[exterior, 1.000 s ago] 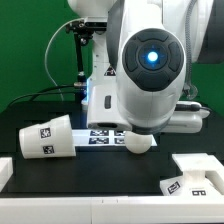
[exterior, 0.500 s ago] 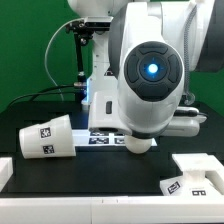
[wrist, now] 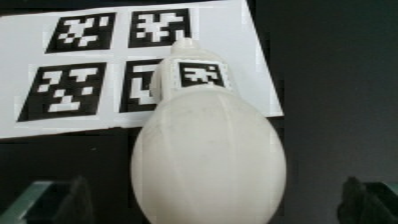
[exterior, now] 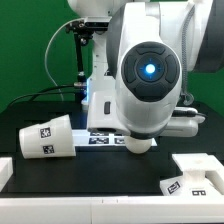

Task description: Assemble lamp

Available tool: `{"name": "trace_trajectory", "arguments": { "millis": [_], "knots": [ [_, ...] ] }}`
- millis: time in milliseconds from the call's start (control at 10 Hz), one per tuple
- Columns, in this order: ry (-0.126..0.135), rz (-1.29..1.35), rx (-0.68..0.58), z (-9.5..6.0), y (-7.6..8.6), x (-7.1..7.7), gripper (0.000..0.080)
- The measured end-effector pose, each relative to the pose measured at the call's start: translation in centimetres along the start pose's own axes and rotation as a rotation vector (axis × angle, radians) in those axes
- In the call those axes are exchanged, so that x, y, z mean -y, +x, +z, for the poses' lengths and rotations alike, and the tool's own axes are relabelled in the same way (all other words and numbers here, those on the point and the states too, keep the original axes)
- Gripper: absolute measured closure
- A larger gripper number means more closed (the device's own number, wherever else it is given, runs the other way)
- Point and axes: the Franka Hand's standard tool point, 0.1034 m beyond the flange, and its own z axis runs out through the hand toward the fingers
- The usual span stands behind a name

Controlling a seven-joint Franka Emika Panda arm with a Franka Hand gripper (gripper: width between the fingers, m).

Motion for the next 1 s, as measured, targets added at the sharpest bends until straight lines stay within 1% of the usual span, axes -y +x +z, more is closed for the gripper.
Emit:
{"name": "trace_trajectory", "arguments": {
  "millis": [100,400,500,700,800,900,1000],
  "knots": [
    [-0.002,0.004,0.008,1.1,-0.1,-0.1,0.01],
    [-0.006,0.03,0.023,3.2,0.0,-0.1,0.01],
    [-0.007,0.028,0.031,3.6,-0.1,0.0,0.01],
    [-0.007,0.029,0.033,3.7,-0.1,0.0,0.01],
    [-0.006,0.029,0.033,3.7,-0.1,-0.1,0.0147],
    [-0.006,0.029,0.033,3.7,-0.1,-0.1,0.0147],
    [-0.006,0.029,0.032,3.7,-0.1,-0.1,0.0225]
  ]
}}
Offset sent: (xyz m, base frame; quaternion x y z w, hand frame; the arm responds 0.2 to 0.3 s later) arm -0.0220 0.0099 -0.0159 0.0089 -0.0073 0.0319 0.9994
